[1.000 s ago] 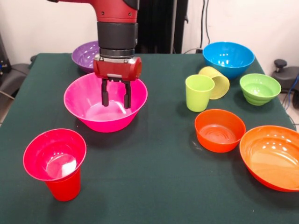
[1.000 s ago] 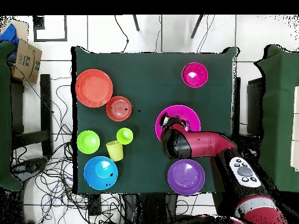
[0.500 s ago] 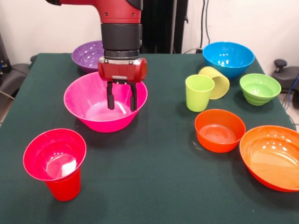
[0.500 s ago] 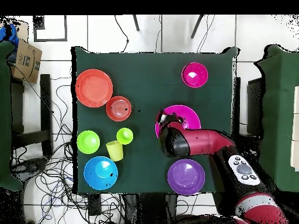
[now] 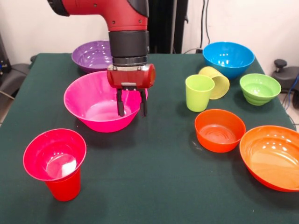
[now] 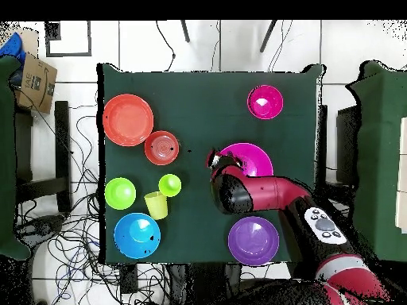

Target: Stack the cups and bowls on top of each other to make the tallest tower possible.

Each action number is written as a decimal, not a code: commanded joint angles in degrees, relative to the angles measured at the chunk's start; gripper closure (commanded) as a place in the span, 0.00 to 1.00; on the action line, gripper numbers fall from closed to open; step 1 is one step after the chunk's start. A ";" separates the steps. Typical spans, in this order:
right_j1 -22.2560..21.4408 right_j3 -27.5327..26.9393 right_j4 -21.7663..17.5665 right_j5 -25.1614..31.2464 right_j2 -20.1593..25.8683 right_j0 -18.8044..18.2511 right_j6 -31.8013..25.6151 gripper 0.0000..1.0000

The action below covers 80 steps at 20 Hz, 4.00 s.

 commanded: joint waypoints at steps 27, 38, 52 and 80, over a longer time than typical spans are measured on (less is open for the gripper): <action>8.03 -6.42 6.13 -4.98 -12.63 7.60 6.95 1.00; 7.81 -5.45 6.54 -4.12 -11.48 7.00 5.63 1.00; 7.24 -5.41 7.55 -4.26 -12.72 7.57 6.08 0.00; 4.69 -4.38 6.73 -2.78 -12.49 7.69 5.05 0.00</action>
